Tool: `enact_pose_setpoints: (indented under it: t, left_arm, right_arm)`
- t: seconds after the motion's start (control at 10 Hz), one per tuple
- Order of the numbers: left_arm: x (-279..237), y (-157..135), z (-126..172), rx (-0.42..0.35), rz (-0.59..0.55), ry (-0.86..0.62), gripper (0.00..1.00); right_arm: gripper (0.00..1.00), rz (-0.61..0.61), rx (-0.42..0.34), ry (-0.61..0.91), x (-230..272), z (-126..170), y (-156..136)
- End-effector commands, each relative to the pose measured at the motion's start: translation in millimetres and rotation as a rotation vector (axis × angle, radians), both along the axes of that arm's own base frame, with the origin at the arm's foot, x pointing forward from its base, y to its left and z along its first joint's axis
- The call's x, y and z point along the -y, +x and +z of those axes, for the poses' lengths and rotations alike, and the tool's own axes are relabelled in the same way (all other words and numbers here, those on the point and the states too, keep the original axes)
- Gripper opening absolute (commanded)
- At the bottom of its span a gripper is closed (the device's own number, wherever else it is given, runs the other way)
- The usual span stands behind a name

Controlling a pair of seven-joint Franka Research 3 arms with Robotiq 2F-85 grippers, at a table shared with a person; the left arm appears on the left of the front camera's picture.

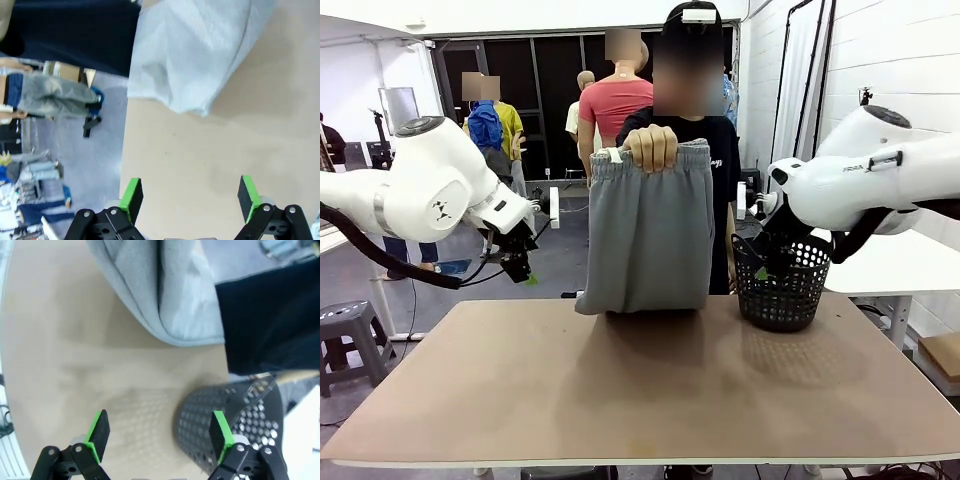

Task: Fold the training pants.
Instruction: Grab both ends of the Training pants handed by a person.

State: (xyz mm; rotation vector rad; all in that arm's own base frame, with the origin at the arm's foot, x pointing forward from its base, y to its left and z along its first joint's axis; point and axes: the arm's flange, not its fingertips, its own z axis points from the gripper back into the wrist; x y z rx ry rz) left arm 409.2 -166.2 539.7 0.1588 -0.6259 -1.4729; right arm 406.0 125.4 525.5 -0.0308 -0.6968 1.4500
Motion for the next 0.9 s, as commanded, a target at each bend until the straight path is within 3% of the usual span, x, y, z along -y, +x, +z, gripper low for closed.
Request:
enact_pose_setpoints:
  t: [0.0,0.4,0.8]
  left_arm:
    - [-3,15,0,-0.037,-0.1,-0.098,1.0]
    - [3,23,-7,-0.055,-0.161,-0.209,1.0]
    - [11,18,-9,-0.041,-0.185,-0.341,1.0]
  right_arm:
    - [1.0,0.072,-0.027,0.074,2,-6,19]
    - [1.0,0.122,0.027,0.187,0,-9,22]
    - [1.0,0.155,-0.004,0.288,-6,-13,25]
